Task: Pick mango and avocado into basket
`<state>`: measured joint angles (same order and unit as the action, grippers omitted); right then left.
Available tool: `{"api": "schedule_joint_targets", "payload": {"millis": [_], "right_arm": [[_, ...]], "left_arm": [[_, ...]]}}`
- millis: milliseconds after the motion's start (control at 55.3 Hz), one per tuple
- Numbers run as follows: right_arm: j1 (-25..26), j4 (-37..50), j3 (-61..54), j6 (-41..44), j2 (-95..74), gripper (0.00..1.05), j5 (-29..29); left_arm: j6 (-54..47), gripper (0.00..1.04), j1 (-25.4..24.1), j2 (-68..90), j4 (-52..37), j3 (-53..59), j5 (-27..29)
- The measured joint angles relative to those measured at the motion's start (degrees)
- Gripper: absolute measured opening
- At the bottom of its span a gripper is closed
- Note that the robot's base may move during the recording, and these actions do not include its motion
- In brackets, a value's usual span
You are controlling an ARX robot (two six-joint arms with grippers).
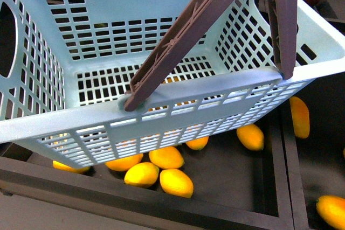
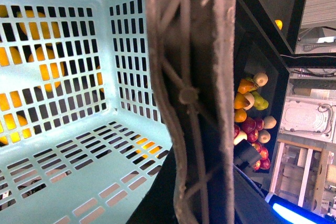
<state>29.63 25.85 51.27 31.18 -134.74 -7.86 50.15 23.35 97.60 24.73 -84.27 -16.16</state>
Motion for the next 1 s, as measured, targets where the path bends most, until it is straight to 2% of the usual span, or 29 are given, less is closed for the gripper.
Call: {"api": "schedule_joint_targets", "payload": {"millis": [308,742,850,995], "right_arm": [[-1.49,-4.26,9.97,0.02,-10.03,0.97,2.27],[-3.58,-7.48,17.22,-1.29,-17.22,0.97,5.35],[-3.19,-7.41,17.79,-1.99,-18.29,0.85,6.21],[-2.54,-7.74,17.84,-3.06,-18.51,0.62,5.33]], "left_arm": [[-0.02,0.08,0.0,0.0,0.0,0.0,0.09],[-0.02,0.08,0.0,0.0,0.0,0.0,0.07],[-0.04,0.08,0.0,0.0,0.0,0.0,0.11],[-0.04,0.08,0.0,0.0,0.0,0.0,0.04]]}}
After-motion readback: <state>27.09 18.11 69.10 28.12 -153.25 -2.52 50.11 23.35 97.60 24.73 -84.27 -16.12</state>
